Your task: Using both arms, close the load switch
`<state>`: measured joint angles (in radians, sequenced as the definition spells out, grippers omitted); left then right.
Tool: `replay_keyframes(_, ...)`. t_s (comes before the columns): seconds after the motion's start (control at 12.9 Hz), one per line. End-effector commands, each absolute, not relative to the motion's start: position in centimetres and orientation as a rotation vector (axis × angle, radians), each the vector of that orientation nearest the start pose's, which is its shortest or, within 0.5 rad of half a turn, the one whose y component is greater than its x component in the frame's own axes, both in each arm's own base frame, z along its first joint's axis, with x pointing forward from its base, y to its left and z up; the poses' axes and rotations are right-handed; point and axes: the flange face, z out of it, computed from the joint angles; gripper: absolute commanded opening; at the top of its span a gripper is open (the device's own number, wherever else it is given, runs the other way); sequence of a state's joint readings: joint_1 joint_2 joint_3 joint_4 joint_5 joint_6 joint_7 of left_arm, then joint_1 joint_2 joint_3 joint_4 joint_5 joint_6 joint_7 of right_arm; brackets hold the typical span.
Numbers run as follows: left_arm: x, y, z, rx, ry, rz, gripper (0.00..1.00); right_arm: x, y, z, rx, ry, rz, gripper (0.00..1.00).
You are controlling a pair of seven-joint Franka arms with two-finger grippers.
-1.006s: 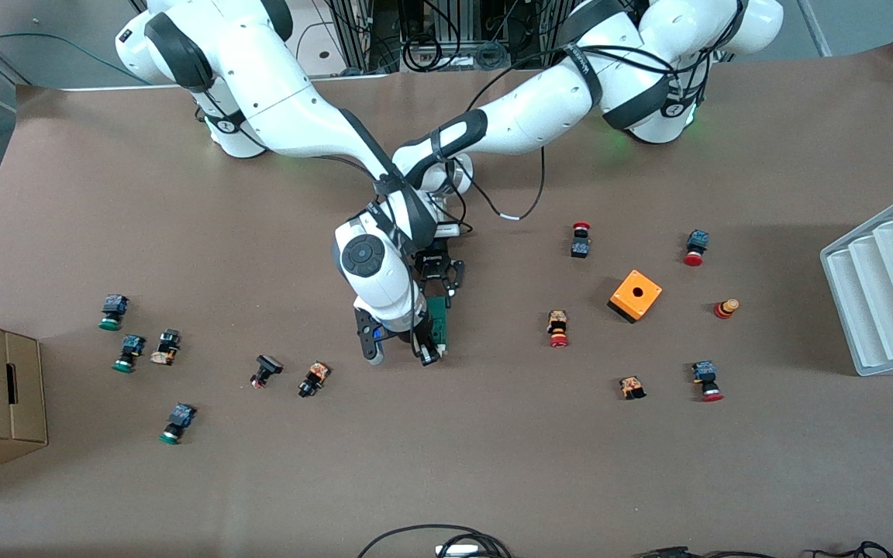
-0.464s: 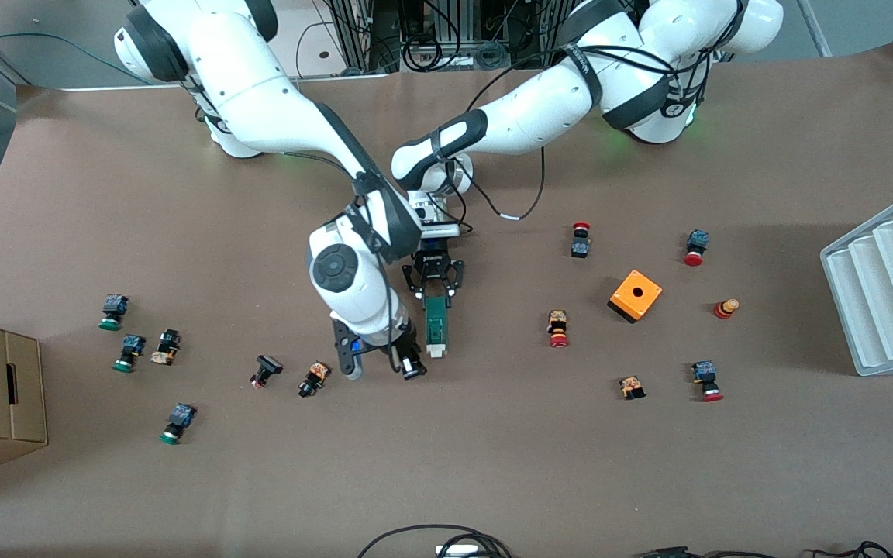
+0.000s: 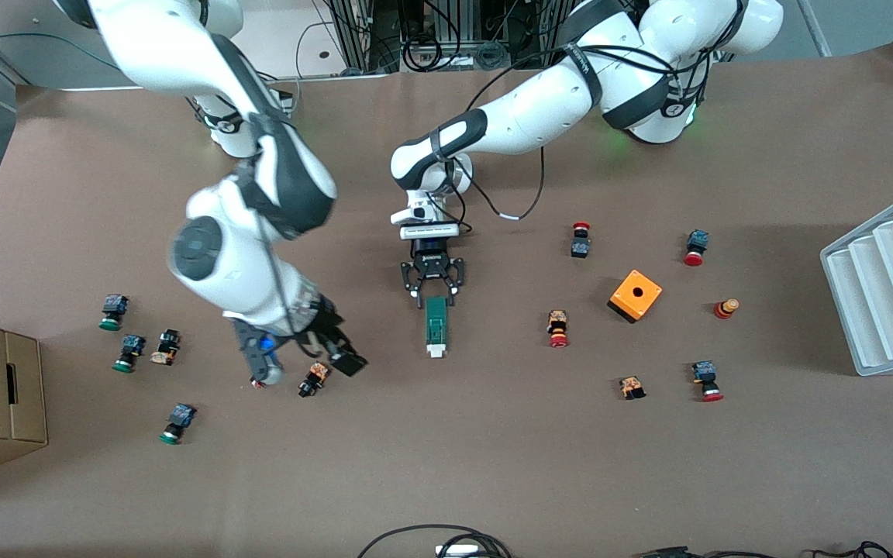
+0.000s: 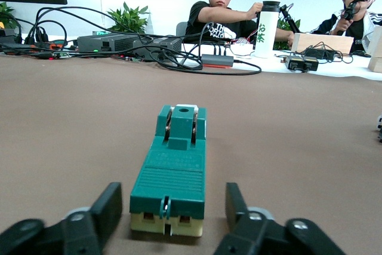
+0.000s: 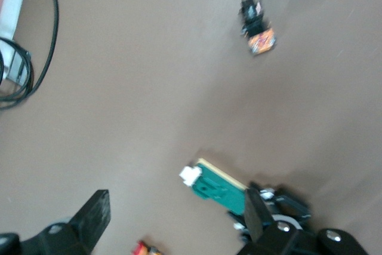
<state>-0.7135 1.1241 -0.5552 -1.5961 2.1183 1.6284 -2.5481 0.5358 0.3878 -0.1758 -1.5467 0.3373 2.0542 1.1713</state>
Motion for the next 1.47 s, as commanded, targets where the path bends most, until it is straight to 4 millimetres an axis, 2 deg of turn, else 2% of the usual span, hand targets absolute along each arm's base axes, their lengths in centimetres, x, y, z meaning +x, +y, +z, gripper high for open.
replay_keyframes(0.0,32.6,-58.0,5.2,-2.470,-0.175,-1.925,1.00,60.2,20.5,48.9,-2.674,1.051,0.188,1.00)
replay_keyframes(0.31,32.6,-57.9,5.5,-2.466,-0.181,-1.897,1.00,57.4,9.4,55.4,-2.880,0.602,0.153,1.00)
replay_keyframes(0.54,32.0,-58.5,7.8,-2.476,-0.206,-1.804,1.00,54.0,2.7,58.6,-2.945,0.292,0.063,1.00)
replay_keyframes(0.7,31.4,-59.2,9.7,-2.489,-0.221,-1.764,1.00,52.1,0.5,60.2,-3.003,0.129,0.004,1.00)
replay_keyframes(0.93,30.9,-59.3,11.9,-2.489,-0.238,-1.689,1.00,52.6,-3.0,60.8,-3.072,-0.075,-0.041,1.00)
replay_keyframes(1.01,30.5,-59.4,12.8,-2.518,-0.245,-1.663,1.00,52.8,-4.0,60.6,-3.072,-0.096,-0.041,1.00)
replay_keyframes(1.24,29.8,-60.0,15.9,-2.547,-0.266,-1.615,1.00,53.3,-5.6,60.4,-3.075,-0.150,-0.090,1.00)
replay_keyframes(1.39,29.6,-60.3,17.7,-2.553,-0.251,-1.573,1.00,53.7,-5.8,60.1,-3.079,-0.157,-0.102,1.00)
